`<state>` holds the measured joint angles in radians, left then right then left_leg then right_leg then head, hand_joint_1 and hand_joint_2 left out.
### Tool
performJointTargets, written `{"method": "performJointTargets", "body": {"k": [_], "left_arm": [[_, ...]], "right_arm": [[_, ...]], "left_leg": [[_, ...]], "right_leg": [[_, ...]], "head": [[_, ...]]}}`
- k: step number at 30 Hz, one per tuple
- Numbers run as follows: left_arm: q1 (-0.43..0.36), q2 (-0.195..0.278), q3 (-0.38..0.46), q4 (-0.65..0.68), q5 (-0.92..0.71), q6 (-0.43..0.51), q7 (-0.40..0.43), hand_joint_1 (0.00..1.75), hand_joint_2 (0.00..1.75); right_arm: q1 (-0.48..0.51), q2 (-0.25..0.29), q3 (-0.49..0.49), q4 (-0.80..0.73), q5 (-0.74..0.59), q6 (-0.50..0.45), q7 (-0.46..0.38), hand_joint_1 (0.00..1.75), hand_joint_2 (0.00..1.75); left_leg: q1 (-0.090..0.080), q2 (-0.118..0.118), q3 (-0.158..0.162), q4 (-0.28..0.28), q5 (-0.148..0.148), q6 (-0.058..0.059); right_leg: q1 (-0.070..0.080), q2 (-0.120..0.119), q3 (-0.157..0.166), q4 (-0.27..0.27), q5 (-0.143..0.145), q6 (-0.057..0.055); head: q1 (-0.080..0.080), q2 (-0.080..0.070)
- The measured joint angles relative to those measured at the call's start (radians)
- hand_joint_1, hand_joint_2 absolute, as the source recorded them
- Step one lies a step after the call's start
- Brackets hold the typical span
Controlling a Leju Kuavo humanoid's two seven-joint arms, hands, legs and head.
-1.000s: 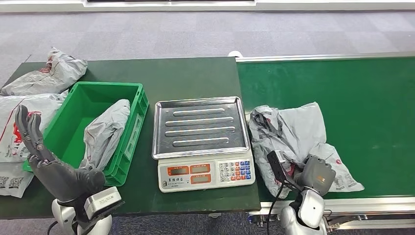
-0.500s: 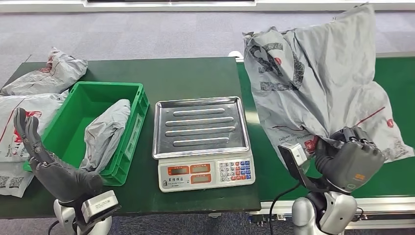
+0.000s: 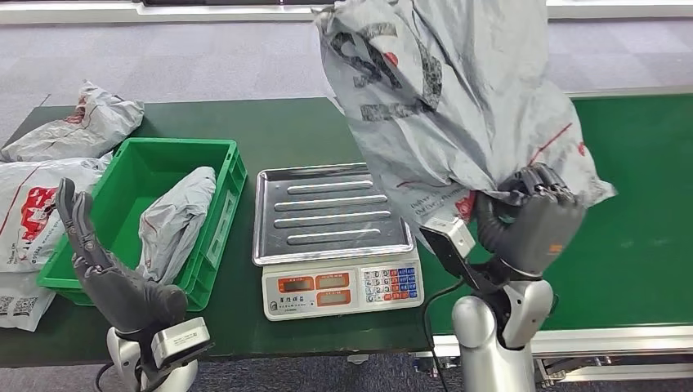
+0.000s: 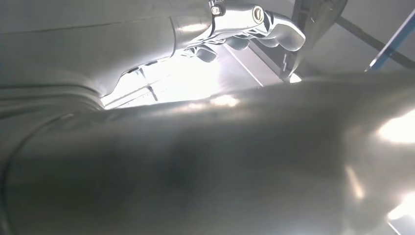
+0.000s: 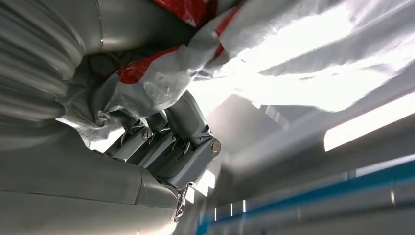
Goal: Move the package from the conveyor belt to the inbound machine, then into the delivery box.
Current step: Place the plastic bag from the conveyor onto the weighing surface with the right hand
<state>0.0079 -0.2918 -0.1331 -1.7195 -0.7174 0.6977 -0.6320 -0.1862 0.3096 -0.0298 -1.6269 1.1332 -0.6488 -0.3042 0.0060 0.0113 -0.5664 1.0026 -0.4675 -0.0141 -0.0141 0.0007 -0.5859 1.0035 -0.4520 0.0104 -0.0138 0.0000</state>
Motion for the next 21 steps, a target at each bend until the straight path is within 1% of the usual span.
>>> {"method": "performJointTargets", "body": {"k": [2, 4, 6, 10, 15, 21], "left_arm": [[-0.003, 0.0, -0.007, 0.007, -0.002, 0.0, 0.006, 0.0, 0.0], [-0.005, 0.0, -0.018, 0.014, -0.002, 0.0, 0.008, 0.0, 0.0], [-0.007, 0.0, -0.025, 0.021, -0.002, 0.0, 0.007, 0.0, 0.0], [-0.01, 0.0, -0.029, 0.032, -0.002, 0.0, 0.005, 0.0, 0.0], [-0.011, 0.0, -0.03, 0.04, -0.001, 0.0, 0.004, 0.0, 0.0], [-0.017, 0.0, -0.042, 0.057, 0.002, 0.0, 0.003, 0.0, 0.0]], "right_arm": [[-0.061, -0.002, 0.05, 0.104, -0.122, 0.046, -0.011, 1.75, 1.75], [-0.106, -0.005, 0.086, 0.211, -0.274, 0.101, -0.067, 1.75, 1.75], [-0.131, -0.007, 0.112, 0.296, -0.379, 0.139, -0.12, 1.75, 1.75], [-0.159, -0.012, 0.14, 0.395, -0.413, 0.153, -0.142, 1.75, 1.75], [-0.172, -0.018, 0.154, 0.45, -0.423, 0.159, -0.145, 1.75, 1.75], [-0.172, -0.02, 0.155, 0.533, -0.525, 0.197, -0.16, 1.75, 1.75]], "left_leg": [[0.0, 0.0, 0.0, 0.0, 0.001, -0.001], [0.0, 0.0, 0.0, 0.0, 0.001, -0.001], [0.0, -0.001, 0.0, 0.0, 0.002, 0.0], [0.0, -0.001, 0.0, 0.0, 0.002, 0.0], [0.0, -0.001, -0.002, 0.0, 0.001, 0.0], [0.0, -0.001, -0.002, 0.0, 0.001, 0.0]], "right_leg": [[0.0, 0.0, 0.0, 0.0, 0.001, -0.001], [0.0, 0.0, 0.0, 0.0, 0.001, -0.001], [0.0, -0.001, 0.0, 0.0, 0.001, -0.001], [0.0, -0.001, -0.001, 0.0, 0.001, -0.001], [0.0, -0.001, -0.002, 0.0, 0.001, 0.0], [0.0, -0.001, -0.002, 0.0, 0.001, 0.0]], "head": [[0.0, 0.0], [0.0, 0.0], [0.0, 0.0], [0.0, 0.0], [0.0, 0.0], [0.0, 0.0]]}}
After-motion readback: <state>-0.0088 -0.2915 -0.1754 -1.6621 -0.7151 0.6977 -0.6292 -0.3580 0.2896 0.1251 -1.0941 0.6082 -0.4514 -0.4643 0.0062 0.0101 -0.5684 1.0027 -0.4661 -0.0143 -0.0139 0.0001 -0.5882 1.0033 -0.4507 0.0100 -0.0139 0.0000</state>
